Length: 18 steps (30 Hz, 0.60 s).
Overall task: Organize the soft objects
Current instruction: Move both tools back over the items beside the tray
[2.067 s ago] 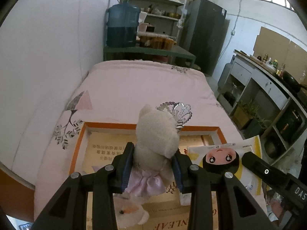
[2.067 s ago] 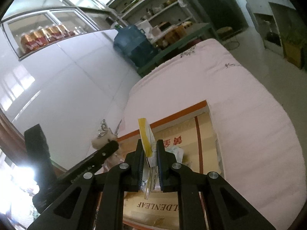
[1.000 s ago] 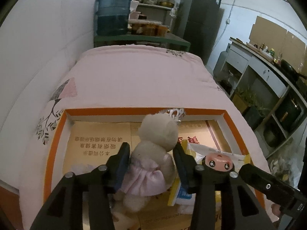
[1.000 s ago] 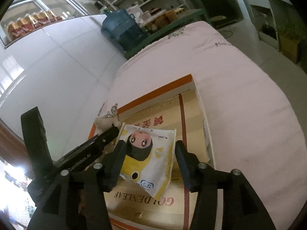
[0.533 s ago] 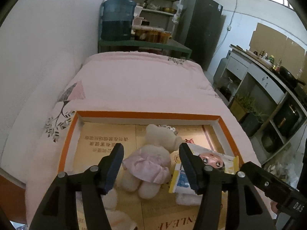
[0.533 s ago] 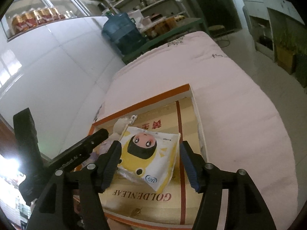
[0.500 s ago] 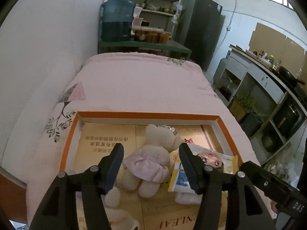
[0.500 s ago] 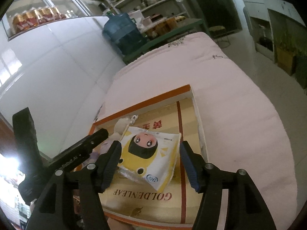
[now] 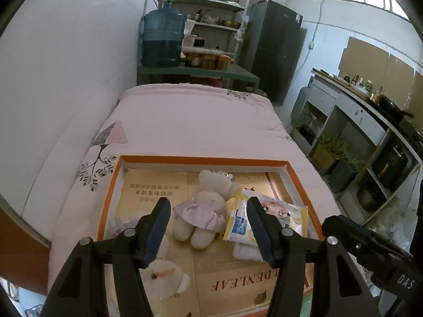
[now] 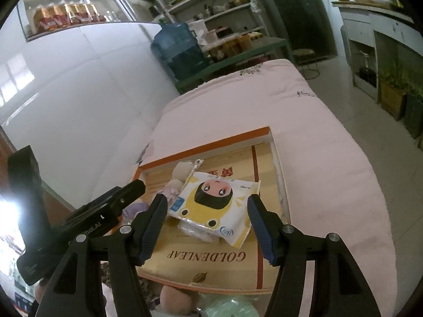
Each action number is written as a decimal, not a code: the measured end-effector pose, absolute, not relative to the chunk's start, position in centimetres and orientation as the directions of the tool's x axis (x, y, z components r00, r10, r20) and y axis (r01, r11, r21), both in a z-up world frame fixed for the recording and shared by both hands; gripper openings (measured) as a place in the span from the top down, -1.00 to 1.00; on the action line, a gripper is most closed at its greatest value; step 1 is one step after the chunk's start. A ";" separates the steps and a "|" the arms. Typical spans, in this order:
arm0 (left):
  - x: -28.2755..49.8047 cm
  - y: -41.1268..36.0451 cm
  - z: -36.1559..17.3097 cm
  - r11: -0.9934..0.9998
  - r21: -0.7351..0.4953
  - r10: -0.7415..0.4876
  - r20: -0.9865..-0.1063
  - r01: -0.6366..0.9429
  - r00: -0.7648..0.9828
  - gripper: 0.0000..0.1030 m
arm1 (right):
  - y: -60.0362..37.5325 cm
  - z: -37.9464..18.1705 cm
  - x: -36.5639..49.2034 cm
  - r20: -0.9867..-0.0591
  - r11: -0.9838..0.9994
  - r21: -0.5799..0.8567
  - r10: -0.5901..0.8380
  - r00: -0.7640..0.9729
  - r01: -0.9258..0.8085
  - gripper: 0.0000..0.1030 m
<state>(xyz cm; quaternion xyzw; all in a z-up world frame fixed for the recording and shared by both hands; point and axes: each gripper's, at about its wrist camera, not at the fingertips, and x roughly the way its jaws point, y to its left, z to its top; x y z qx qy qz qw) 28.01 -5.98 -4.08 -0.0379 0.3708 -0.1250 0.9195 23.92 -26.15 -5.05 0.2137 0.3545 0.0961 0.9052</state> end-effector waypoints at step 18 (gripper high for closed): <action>23.8 -2.7 -1.5 0.966 -0.190 -0.257 -0.626 0.175 0.736 -0.16 | -24.0 -1.9 20.1 -0.581 0.918 0.390 0.303 0.755 -0.069 -0.25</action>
